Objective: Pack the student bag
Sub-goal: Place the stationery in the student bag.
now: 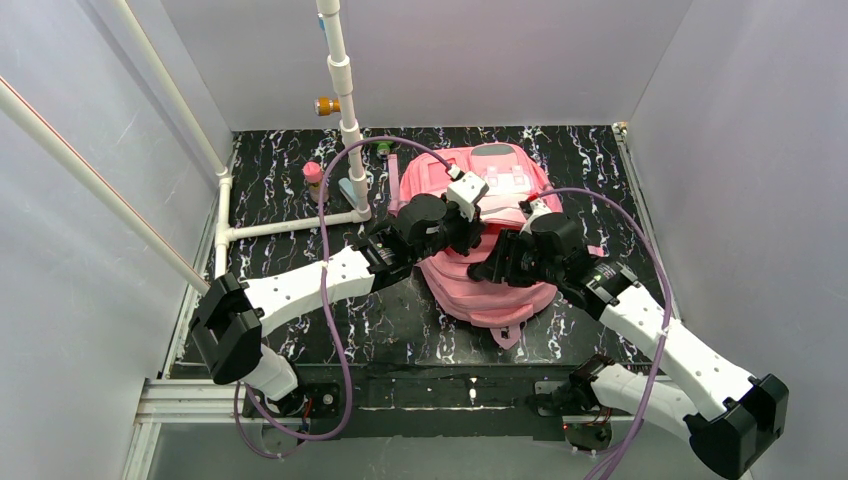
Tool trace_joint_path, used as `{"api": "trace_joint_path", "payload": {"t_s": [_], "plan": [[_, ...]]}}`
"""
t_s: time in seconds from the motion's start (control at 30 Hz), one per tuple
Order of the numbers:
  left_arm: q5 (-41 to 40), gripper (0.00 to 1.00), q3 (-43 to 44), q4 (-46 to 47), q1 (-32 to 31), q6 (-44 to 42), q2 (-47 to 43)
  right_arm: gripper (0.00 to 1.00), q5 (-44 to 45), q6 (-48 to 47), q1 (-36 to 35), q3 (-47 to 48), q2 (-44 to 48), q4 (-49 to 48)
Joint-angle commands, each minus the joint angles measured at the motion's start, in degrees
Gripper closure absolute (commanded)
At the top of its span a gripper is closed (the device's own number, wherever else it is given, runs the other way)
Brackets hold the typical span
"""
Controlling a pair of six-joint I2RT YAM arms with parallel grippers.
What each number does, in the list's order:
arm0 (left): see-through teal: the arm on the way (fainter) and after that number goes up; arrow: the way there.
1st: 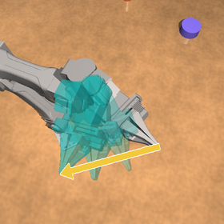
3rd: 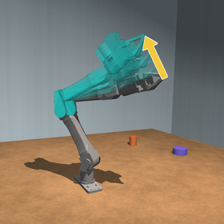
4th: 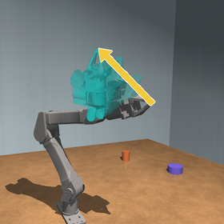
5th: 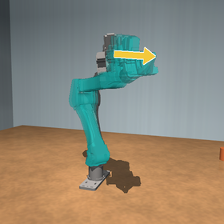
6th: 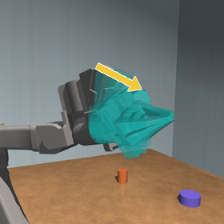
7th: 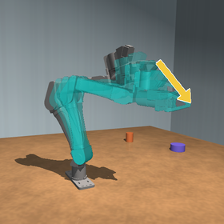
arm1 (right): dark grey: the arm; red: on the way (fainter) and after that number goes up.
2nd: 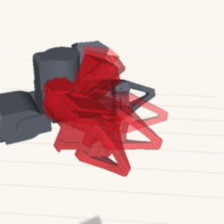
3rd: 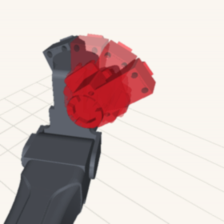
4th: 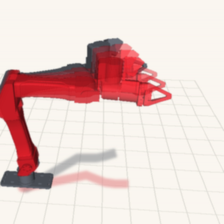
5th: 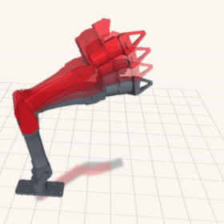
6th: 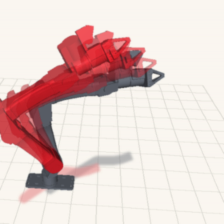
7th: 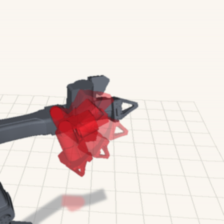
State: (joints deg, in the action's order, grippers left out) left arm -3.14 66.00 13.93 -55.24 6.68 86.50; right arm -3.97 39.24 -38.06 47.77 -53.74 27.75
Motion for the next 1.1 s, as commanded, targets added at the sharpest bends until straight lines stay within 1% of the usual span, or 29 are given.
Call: {"api": "trace_joint_path", "payload": {"t_s": [0.0,0.2,0.33,0.5,0.67,0.83,0.97,1.0,1.07], "plan": [[0.78,1.00,0.52,6.06,-0.04,1.54,-4.83,0.47,3.79,0.44,-0.34,1.17,-0.03,0.97],[1.03,1.00,0.50,6.02,-0.04,1.82,-5.11,0.55,3.73,2.90,-0.41,-0.18,-1.45,-3.78],[1.18,1.00,0.55,6.02,-0.04,1.85,-5.20,0.61,6.42,3.17,-0.60,0.05,-3.38,-4.25],[1.51,1.00,0.69,6.06,-0.04,2.17,-4.96,0.64,10.04,1.91,-1.80,0.81,-4.82,-2.86],[1.82,1.00,0.64,6.10,-0.04,2.64,-4.76,0.64,13.64,-0.72,-4.15,1.55,-6.33,-1.28],[1.77,1.00,0.89,6.08,-0.04,2.64,-4.64,0.77,16.43,-2.34,-7.45,2.29,-8.05,-0.69],[1.82,1.00,0.96,6.03,-0.04,2.66,-4.74,0.96,18.47,-2.23,-8.95,2.23,-7.98,-0.15],[1.82,1.00,0.91,6.00,-0.05,2.64,-4.76,0.99,18.78,-1.71,-8.96,2.09,-7.41,-0.27],[1.77,1.00,0.68,5.97,-0.04,2.57,-4.82,0.99,19.01,-0.27,-8.96,1.84,-5.72,-1.35]]}}
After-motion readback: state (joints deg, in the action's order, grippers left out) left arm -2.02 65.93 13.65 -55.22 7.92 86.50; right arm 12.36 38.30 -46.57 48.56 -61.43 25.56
